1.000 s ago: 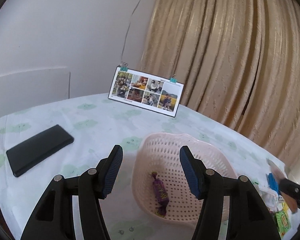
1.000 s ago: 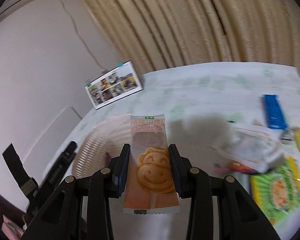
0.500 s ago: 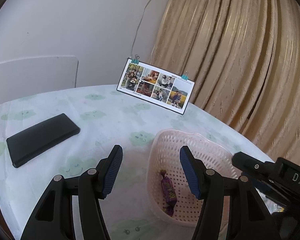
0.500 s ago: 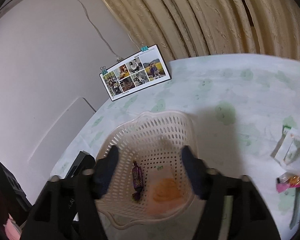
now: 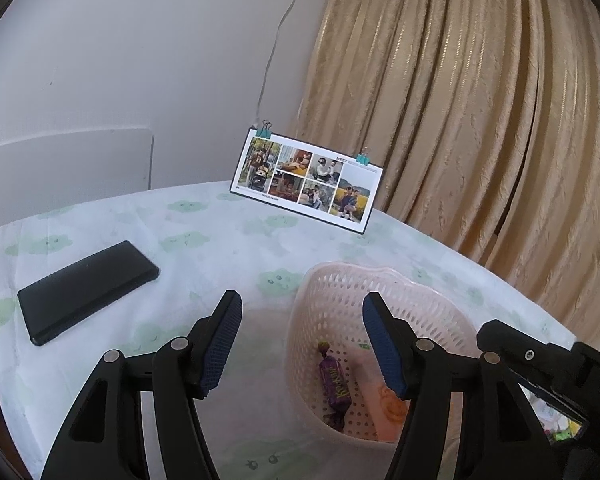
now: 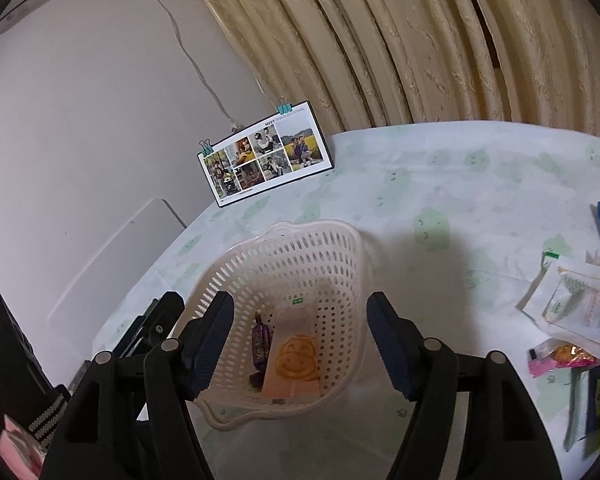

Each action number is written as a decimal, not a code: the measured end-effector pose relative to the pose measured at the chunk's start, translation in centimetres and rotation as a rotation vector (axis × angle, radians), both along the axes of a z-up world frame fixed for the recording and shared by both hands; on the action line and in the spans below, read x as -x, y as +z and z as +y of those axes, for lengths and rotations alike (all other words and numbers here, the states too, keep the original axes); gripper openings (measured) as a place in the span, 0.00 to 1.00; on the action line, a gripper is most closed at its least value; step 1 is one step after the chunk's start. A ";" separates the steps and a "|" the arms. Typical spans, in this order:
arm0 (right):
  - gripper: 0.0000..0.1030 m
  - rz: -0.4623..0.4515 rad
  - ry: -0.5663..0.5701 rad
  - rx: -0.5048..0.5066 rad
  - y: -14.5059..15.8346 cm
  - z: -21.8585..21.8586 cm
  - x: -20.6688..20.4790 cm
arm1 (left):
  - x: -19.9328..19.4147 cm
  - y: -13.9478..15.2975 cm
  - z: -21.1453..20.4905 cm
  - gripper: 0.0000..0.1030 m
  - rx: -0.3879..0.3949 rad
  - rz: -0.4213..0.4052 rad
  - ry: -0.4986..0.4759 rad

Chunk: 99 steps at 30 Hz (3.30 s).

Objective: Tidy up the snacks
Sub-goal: 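Withdraw both open tools from the basket back toward the snack pile, then lower the left tool onto the blue cracker box while the right tool approaches the green peanut bag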

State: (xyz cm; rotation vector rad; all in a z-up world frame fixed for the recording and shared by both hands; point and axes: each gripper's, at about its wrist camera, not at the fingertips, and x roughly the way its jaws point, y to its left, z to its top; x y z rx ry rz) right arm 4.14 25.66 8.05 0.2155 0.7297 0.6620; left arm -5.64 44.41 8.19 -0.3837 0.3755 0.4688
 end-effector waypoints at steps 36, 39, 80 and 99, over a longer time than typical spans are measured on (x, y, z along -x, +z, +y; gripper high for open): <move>0.73 -0.011 -0.371 0.312 -3.4 -10.4 1.0 | 0.1 0.7 -2.6 0.67 -0.172 -0.011 -0.005; 0.74 -0.010 -0.410 0.306 -3.4 -12.4 1.4 | 0.2 0.7 -3.0 0.67 -0.184 -0.012 -0.010; 0.85 0.196 -0.580 0.304 -6.2 -29.6 5.8 | -1.0 2.0 -14.7 0.78 -0.305 0.074 -0.456; 0.85 0.225 -0.517 0.117 -6.1 -30.7 6.8 | -9.6 -2.5 -25.6 0.78 -0.103 0.357 -1.077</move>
